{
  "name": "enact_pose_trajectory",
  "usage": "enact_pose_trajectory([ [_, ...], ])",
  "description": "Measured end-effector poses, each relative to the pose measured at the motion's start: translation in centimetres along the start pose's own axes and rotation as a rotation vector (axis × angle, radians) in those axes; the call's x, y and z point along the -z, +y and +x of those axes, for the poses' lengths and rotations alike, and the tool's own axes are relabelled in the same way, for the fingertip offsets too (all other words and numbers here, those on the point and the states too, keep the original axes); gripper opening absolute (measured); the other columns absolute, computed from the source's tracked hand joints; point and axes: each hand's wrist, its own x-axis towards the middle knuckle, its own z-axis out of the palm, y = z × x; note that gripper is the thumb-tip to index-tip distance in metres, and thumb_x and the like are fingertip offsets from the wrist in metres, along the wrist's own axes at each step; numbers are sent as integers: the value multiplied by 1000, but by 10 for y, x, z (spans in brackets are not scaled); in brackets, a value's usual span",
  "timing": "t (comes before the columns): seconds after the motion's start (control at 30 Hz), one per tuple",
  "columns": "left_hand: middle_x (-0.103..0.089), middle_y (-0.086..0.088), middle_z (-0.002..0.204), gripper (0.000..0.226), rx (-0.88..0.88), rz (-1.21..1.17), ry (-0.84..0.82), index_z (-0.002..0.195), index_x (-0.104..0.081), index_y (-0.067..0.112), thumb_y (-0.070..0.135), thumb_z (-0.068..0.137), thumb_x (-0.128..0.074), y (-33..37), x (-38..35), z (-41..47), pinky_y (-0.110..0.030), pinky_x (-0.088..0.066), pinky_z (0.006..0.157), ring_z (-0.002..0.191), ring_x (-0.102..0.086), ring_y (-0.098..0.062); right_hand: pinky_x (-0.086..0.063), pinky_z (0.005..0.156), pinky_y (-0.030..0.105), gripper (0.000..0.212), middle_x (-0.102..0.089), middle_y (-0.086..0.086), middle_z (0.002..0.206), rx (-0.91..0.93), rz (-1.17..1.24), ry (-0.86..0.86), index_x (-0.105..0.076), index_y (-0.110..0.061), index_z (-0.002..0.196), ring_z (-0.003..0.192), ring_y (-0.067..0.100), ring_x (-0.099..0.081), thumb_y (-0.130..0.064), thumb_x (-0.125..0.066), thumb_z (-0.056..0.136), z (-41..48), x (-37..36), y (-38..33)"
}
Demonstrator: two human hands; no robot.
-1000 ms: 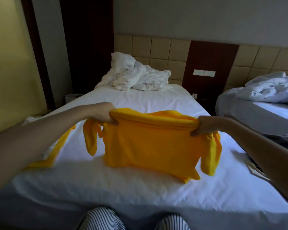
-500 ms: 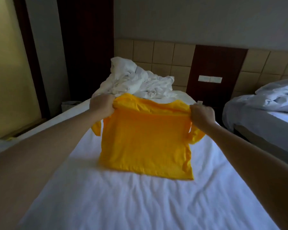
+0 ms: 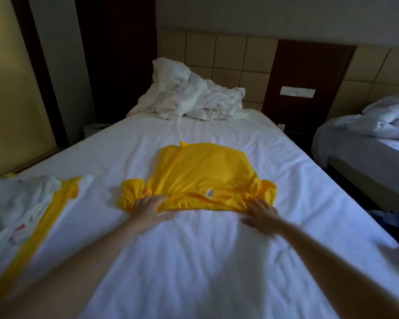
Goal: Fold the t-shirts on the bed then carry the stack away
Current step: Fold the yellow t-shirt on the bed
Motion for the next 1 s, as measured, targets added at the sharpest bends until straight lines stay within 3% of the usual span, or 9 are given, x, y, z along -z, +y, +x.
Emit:
enact_pose_trajectory([
  [0.07,-63,-1,123,91,-9,3,184,125,-59,28,87,60,-38,-3,-21,-19,-32,-37,99,117,-56,-21,-19,111,31,80,-29,-8,152,-68,139,179,-34,-35,142,141,17,-23,-78,-12,80,-14,-35,-1],
  [0.23,-65,-12,118,93,-76,-131,333,134,-51,11,71,64,-41,5,-8,-27,-36,-44,94,111,-59,-28,-26,101,37,55,-55,2,131,-78,158,367,-42,-28,140,126,27,-42,-50,-46,89,-15,-31,0],
  [0.37,-69,-16,99,76,-88,-41,423,117,-66,8,61,68,-43,2,-18,-27,-34,-45,85,96,-62,-33,-31,82,41,47,-67,2,89,5,123,617,-74,-25,97,89,33,-60,-49,-37,79,-23,-44,1],
  [0.47,-72,-10,89,47,-190,-63,557,83,-76,7,45,75,-50,-2,-19,-27,-28,-39,81,85,-63,-27,-24,82,36,34,-69,8,103,73,87,742,-76,-24,89,101,28,-52,-36,-45,78,-34,-44,-2],
  [0.57,-72,-9,93,34,-263,-109,641,83,-74,6,32,79,-51,-3,-18,-48,-29,-40,82,89,-61,-23,-25,93,37,29,-66,11,115,193,141,874,-74,-14,92,112,21,-45,-27,-51,81,-47,-53,-1],
  [0.73,-70,-20,88,34,-203,-240,628,102,-64,7,26,85,-41,6,-17,-108,-28,-40,68,82,-59,-27,-32,97,38,40,-68,21,84,276,332,958,-63,7,90,94,25,-52,-23,-38,94,-91,-51,-11],
  [0.83,-71,-16,85,26,-350,-99,637,104,-56,18,22,82,-43,11,-10,-138,-29,-45,67,80,-59,-23,-38,95,42,27,-67,21,86,351,232,928,-55,-4,102,92,35,-58,-22,-35,96,-118,-45,-10],
  [0.93,-70,-11,80,37,-484,72,566,98,-64,14,21,69,-43,5,-3,-160,-27,-42,64,81,-52,-18,-29,102,44,35,-68,18,93,435,35,913,-51,-8,107,97,26,-50,-28,-23,102,-140,-49,3],
  [1.0,-69,-10,88,46,-497,30,429,97,-68,10,20,62,-39,-6,-6,-172,-27,-43,69,86,-52,-16,-23,108,42,32,-69,18,96,434,-16,935,-60,-3,106,100,27,-54,-21,-35,98,-153,-51,8],
])
